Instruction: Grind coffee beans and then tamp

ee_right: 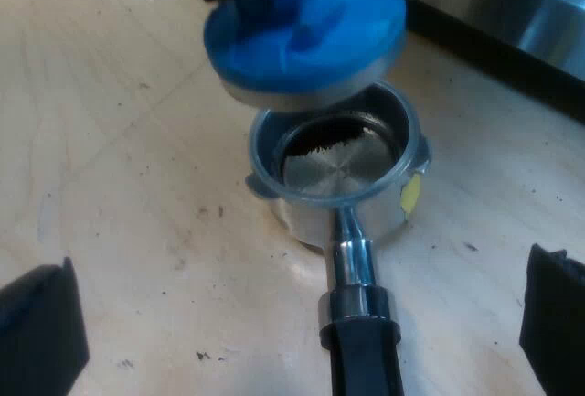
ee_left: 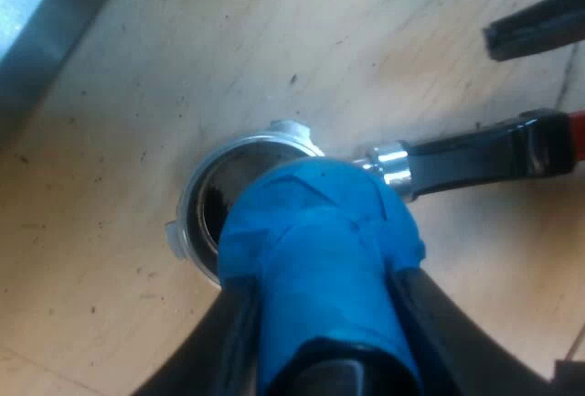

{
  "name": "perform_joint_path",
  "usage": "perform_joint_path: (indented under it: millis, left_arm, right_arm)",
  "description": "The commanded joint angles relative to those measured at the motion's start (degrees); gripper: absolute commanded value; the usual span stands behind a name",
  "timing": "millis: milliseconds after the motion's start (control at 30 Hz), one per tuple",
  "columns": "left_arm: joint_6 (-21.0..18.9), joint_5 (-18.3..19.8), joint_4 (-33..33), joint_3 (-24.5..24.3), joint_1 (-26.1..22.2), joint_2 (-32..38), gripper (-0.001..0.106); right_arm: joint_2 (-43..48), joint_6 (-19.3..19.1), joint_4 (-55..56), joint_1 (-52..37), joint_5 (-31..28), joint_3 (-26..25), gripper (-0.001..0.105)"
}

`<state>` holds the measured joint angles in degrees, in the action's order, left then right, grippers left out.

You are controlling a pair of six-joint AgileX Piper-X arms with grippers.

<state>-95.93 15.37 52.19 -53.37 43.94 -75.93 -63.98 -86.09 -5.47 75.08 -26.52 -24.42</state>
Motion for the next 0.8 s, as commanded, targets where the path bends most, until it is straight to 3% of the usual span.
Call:
perform_joint_path:
  millis: [33, 800]
  left_arm:
    - [-0.19, 0.47, -1.08, -0.55, 0.25, -1.13, 0.0]
    - [0.74, -0.52, -3.83, -0.41, 0.25, -8.73, 0.0]
  right_arm:
    - [0.45, -0.36, -0.35, -0.22, -0.16, -0.06, 0.102]
    - [0.45, -0.26, -0.35, -0.22, -0.16, -0.06, 0.102]
